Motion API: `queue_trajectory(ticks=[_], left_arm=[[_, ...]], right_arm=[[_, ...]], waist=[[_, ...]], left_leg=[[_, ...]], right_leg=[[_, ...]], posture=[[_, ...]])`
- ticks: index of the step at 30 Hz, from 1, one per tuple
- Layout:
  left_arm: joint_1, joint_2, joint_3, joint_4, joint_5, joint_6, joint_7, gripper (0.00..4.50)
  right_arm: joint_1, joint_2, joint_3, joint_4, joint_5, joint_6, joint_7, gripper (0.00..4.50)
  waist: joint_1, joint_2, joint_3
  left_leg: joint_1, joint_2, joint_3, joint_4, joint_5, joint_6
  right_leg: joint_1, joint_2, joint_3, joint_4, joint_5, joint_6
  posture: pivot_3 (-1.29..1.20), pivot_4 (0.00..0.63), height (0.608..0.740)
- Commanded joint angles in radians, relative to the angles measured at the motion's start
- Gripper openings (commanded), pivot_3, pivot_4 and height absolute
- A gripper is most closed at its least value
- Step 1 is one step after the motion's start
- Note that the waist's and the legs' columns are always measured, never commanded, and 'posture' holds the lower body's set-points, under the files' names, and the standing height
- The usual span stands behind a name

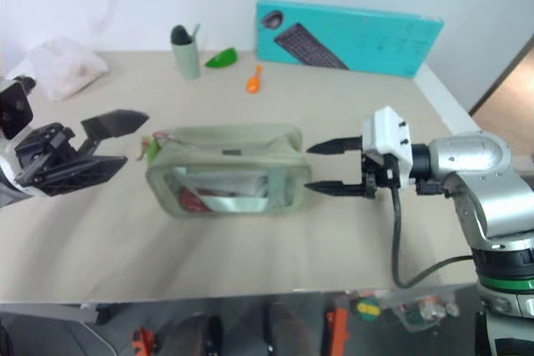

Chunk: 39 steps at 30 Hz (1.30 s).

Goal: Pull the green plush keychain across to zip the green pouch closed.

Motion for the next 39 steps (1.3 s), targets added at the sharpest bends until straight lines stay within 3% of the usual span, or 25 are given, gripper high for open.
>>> queue_trajectory(ticks=[1,5,10,14,20,29,39], left_arm=[[-0.031,-0.003,-0.004,-0.005,0.005,-0.001,-0.012,4.5],[-0.031,-0.003,0.004,-0.007,0.005,0.0,-0.009,4.5],[-0.017,0.003,0.032,-0.016,-0.009,0.003,0.007,4.5],[-0.009,0.003,0.053,-0.022,-0.024,0.005,0.022,4.5],[-0.003,-0.004,0.092,-0.019,-0.048,0.006,0.066,4.5],[0.18,0.067,0.229,0.137,0.04,0.016,0.071,4.5],[0.182,0.012,0.168,0.242,0.176,-0.006,0.121,4.5]], right_arm=[[-0.018,0.036,0.006,0.002,-0.012,-0.017,-0.04,3.01],[-0.023,0.053,0.013,0.002,0.001,-0.007,-0.042,3.01],[-0.007,0.07,0.04,0.008,-0.009,-0.025,-0.022,1.55],[-0.007,0.08,0.052,0.015,-0.01,-0.034,-0.019,0.04],[-0.003,0.082,0.055,0.017,-0.007,-0.04,-0.014,0.04],[0.026,0.088,0.048,0.006,-0.02,-0.03,-0.061,0.04],[0.025,0.104,0.065,-0.009,-0.022,-0.027,-0.076,0.04]], waist=[[0.0,0.0,0.0],[0.0,0.0,0.0],[0.001,0.0,0.0],[0.001,0.0,0.0],[0.001,0.0,0.0],[0.001,0.0,0.0],[0.001,0.0,0.0]], left_leg=[[0.0,0.0,0.0,0.0,0.0,0.0],[0.0,0.0,0.0,0.0,0.0,0.0],[-0.001,-0.001,0.0,0.0,0.0,0.0],[-0.001,-0.001,0.0,0.0,0.0,0.0],[0.0,-0.001,0.0,0.0,0.0,0.0],[0.0,0.001,0.0,-0.001,0.0,0.0],[0.001,0.002,0.003,0.0,0.0,0.0]], right_leg=[[0.0,0.0,0.0,0.0,0.0,0.0],[0.0,0.0,0.001,0.0,0.0,0.0],[0.0,-0.001,0.001,0.0,0.0,0.0],[0.0,-0.001,0.001,0.0,0.0,0.0],[0.0,0.0,0.0,0.0,0.0,0.0],[-0.001,0.0,-0.001,0.0,-0.001,-0.001],[-0.001,-0.001,0.0,0.0,-0.001,-0.002]], posture=[[0.0,0.15,0.74],[0.0,0.15,0.74],[0.0,0.15,0.74],[0.0,0.15,0.74],[0.0,0.15,0.74],[0.0,0.15,0.74],[0.0,0.15,0.74]])
